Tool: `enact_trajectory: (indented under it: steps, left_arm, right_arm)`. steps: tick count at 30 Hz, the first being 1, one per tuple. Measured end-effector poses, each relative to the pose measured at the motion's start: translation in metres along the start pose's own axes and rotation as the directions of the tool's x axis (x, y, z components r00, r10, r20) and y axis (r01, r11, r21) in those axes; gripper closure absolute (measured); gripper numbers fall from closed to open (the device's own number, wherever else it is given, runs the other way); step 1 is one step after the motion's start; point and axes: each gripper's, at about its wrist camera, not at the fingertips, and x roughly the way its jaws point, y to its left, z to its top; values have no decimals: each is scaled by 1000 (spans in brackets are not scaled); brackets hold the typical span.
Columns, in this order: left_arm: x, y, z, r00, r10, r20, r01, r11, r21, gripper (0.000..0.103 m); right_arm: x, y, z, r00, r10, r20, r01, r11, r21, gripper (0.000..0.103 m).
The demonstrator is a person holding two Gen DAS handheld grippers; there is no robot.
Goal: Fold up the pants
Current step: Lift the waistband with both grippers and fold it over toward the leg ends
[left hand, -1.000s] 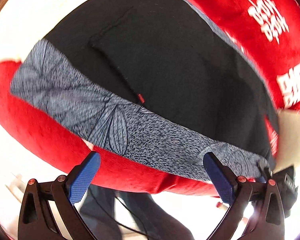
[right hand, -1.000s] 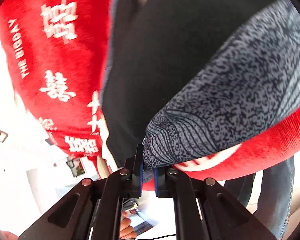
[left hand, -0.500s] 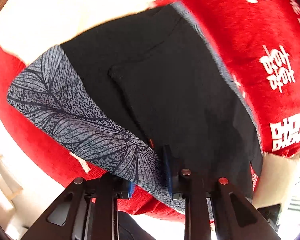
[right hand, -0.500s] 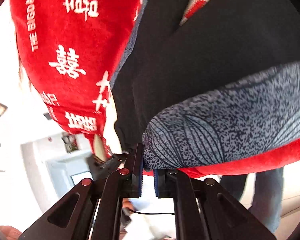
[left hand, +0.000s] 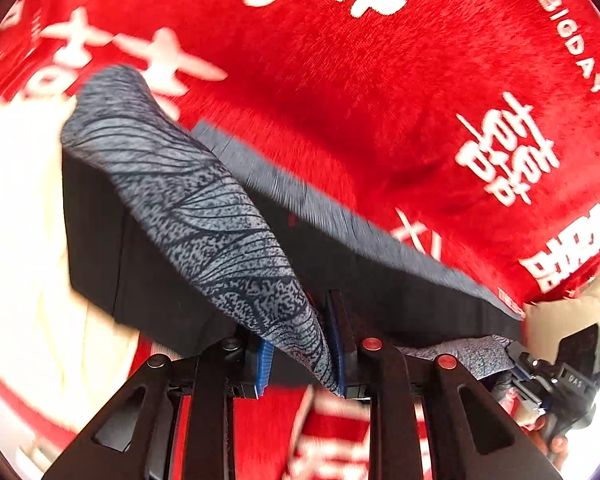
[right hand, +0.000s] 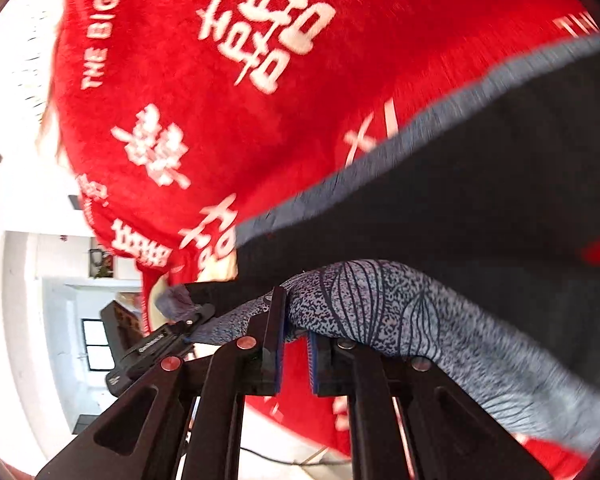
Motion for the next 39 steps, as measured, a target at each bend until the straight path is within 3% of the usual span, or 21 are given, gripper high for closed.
enact_trajectory:
  steps: [4,6,9,12,13,14,15,16,17,18,20,23,25,30,33,39]
  left_arm:
    - [51,-1,39,998,48,-27,-47,997,60,76]
    - [71,-1,51,996,80,-31,-78,994,77,60]
    - [87,7,56,996,56,-66,-52,997,57,53]
    - [78,6,58,996,28,-86,-22,997,69,45]
    - [71,7,57,996,25,-89,-19,997,73,36]
    - [64,8,58,996,45,-83,-39,996,77,13]
    - [54,10,59,996,77,-56,-72,994,80,8]
    - [43,13,60,995,93,-24,-90,992,87,8]
    - [35,16,61,995,96,-18,-94,991,92,8]
    - [29,18,61,995,102,-20,-100,990,94,8]
    - [23,18,57,990,137,-27,-133,984,116,8]
    - [22,-5,36,979,203,-29,-190,950,247,8]
    - [27,-25,21,977,211,-42,-188,933,305,8]
    - [54,-97,-30,978,120,-170,-40,911,411,8]
    - [77,-154,-70,960,64,-271,65,894,443,8]
    - [104,-243,-147,927,35,-374,163,860,483,8]
  right_arm:
    - [39,-11,47,996,-88,-18,88,996,3,91]
    - [59,-21,63,990,-138,-36,139,990,9,90]
    - [81,-39,76,977,-205,-60,206,978,24,90]
    - [93,-58,79,971,-226,-83,231,971,65,90]
    - [94,-62,80,972,-220,-82,227,970,84,90]
    - [94,-63,80,973,-217,-81,224,970,96,89]
    - [93,-61,81,972,-217,-86,225,969,100,85]
    - [92,-59,83,972,-216,-93,225,970,95,81]
    - [91,-55,84,972,-212,-98,221,972,85,68]
    - [91,-53,86,973,-205,-101,214,974,76,48]
    - [88,-41,91,980,-175,-98,181,982,53,25]
    - [77,-20,89,980,-183,-80,185,982,24,22]
    - [61,-9,81,975,-214,-52,214,977,-13,22]
    - [-1,-10,44,947,-322,14,322,944,-70,22]
    - [-49,-40,13,932,-361,33,361,932,-13,22]
    - [-146,-114,-61,896,-442,47,431,890,147,22]
